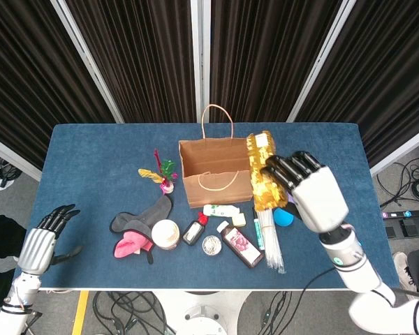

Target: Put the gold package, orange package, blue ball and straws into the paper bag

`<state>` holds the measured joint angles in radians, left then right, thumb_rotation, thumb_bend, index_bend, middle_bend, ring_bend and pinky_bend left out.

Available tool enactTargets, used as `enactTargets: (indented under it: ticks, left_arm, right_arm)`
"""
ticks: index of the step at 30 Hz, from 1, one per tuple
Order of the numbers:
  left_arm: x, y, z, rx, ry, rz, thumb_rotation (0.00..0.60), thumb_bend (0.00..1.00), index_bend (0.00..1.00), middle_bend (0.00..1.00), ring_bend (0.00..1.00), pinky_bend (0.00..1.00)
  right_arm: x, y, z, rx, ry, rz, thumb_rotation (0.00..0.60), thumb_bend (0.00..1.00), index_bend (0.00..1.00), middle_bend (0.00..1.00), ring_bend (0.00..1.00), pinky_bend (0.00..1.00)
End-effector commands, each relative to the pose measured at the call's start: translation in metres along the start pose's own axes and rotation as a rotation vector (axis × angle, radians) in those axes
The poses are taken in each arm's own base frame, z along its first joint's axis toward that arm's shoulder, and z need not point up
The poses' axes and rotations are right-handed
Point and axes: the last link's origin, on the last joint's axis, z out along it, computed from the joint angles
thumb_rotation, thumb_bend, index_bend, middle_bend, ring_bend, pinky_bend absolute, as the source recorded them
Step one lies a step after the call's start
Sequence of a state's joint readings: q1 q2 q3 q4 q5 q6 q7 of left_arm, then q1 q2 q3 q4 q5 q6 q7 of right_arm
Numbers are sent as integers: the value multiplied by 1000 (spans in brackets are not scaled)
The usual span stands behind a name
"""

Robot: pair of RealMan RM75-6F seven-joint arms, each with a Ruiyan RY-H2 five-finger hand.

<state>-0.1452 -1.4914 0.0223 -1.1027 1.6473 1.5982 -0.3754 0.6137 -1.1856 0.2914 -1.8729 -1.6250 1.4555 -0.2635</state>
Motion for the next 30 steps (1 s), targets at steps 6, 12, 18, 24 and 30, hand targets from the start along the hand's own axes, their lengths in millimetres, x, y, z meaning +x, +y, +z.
enactTargets:
  ticks: [6,12,18,24,30]
  left_arm:
    - [2,-8,0,20,0,1,600,236,241,231,151,240]
    - [0,-12,0,27,-6,-11,600,236,242,232,151,240]
    - [-2,-14,0,24,-10,-16,600,237,241,231,151,240]
    - [1,-16,1,25,-5,-15,600,236,242,232,151,240]
    - [1,-16,1,24,-6,-14,600,238,241,231,151,240]
  right_arm:
    - [-40,-19,46,-125,-73,270,600,299,567,626,488,434]
    - [-58,-21,42,-197,-98,311,600,297,567,626,490,435]
    - [-69,-22,39,-279,-126,374,600,297,567,626,489,435]
    - [-75,-24,38,-333,-157,427,600,296,568,625,487,434]
    - [-78,-29,44,-345,-187,515,600,137,345,512,339,328]
